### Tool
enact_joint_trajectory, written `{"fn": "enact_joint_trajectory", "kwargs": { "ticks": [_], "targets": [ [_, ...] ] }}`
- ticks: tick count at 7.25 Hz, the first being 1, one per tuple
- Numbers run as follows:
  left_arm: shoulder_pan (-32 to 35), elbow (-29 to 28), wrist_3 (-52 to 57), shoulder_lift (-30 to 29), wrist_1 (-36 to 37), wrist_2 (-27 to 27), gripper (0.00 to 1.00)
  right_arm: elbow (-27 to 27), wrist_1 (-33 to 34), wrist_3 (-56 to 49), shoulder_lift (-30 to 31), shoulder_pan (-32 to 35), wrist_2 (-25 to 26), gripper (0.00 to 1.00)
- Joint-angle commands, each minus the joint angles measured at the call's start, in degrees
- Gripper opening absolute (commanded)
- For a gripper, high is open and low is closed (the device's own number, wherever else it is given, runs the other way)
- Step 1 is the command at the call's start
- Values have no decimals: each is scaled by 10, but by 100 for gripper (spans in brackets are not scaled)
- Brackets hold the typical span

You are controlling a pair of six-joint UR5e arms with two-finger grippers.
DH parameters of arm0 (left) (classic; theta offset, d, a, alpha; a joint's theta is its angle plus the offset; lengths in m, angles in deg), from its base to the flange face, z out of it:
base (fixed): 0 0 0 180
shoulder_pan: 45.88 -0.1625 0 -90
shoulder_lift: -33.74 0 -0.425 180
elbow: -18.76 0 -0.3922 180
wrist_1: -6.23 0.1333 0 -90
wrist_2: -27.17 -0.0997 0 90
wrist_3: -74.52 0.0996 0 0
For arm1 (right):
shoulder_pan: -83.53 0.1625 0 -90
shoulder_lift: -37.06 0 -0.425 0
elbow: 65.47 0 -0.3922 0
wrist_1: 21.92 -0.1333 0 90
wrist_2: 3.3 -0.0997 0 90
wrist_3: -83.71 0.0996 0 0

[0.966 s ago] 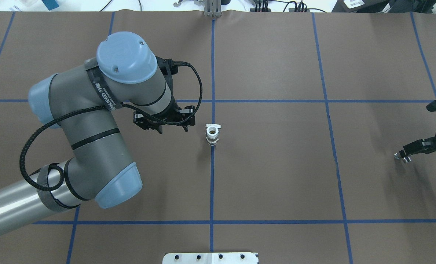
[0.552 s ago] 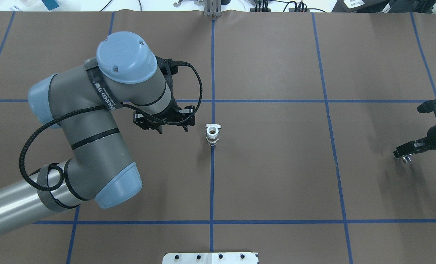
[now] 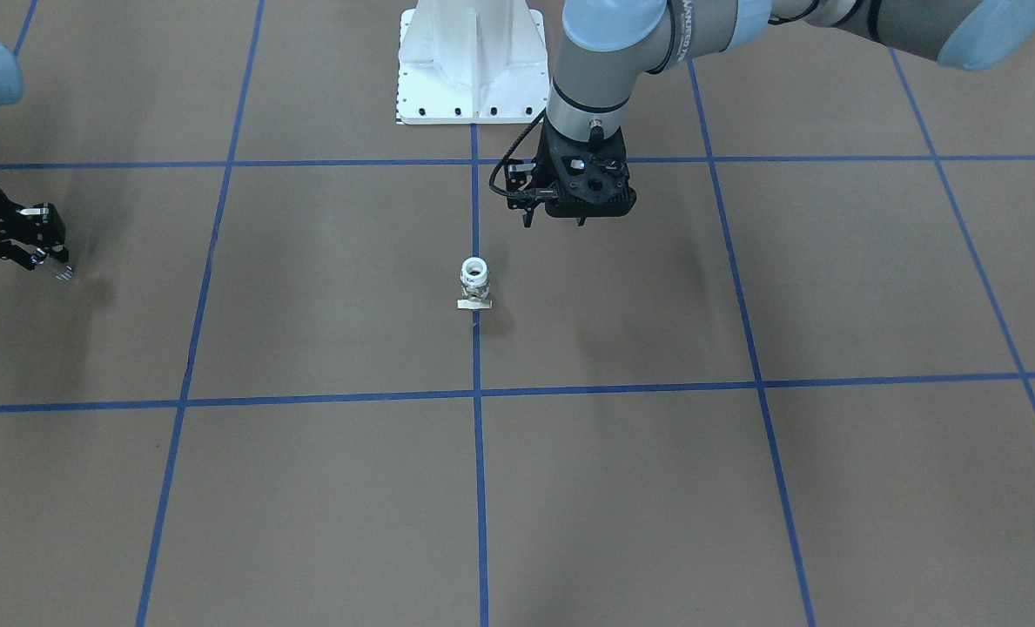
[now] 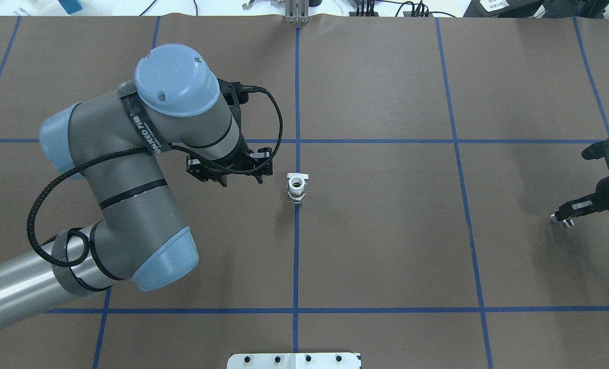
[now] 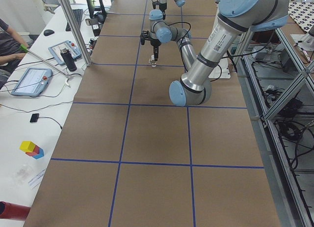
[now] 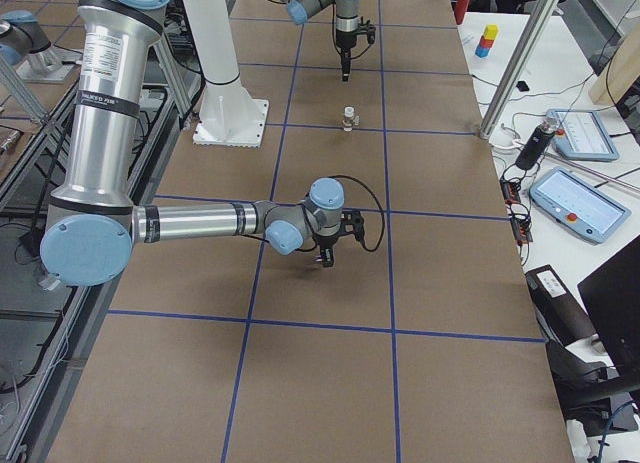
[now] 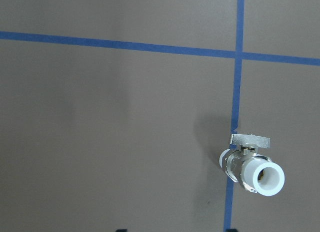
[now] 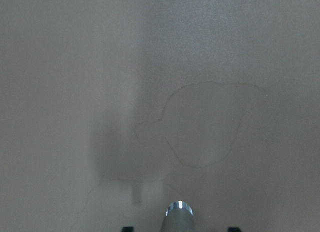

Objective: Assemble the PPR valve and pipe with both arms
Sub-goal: 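Bring the metal pipe in the right gripper toward the standing valve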

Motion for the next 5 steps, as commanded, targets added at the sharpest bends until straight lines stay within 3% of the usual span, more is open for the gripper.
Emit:
{"fn": "enact_joint_trajectory", "kwargs": {
  "ticks": [1,3,4,5],
  "targets": [
    [-1,0,-1,-1,0,0,73,-12,1,2,2,2,-2,0],
    [7,3,3,0,-1,4,72,-63,53,25,-16,12,-20,0],
    [18,10,23,3,0,6,72,-74,117,91,-84,11,-12,0],
    [25,45,76,46,1,6,73,-69,168,144,-159,-2,-12,0]
  ]
}}
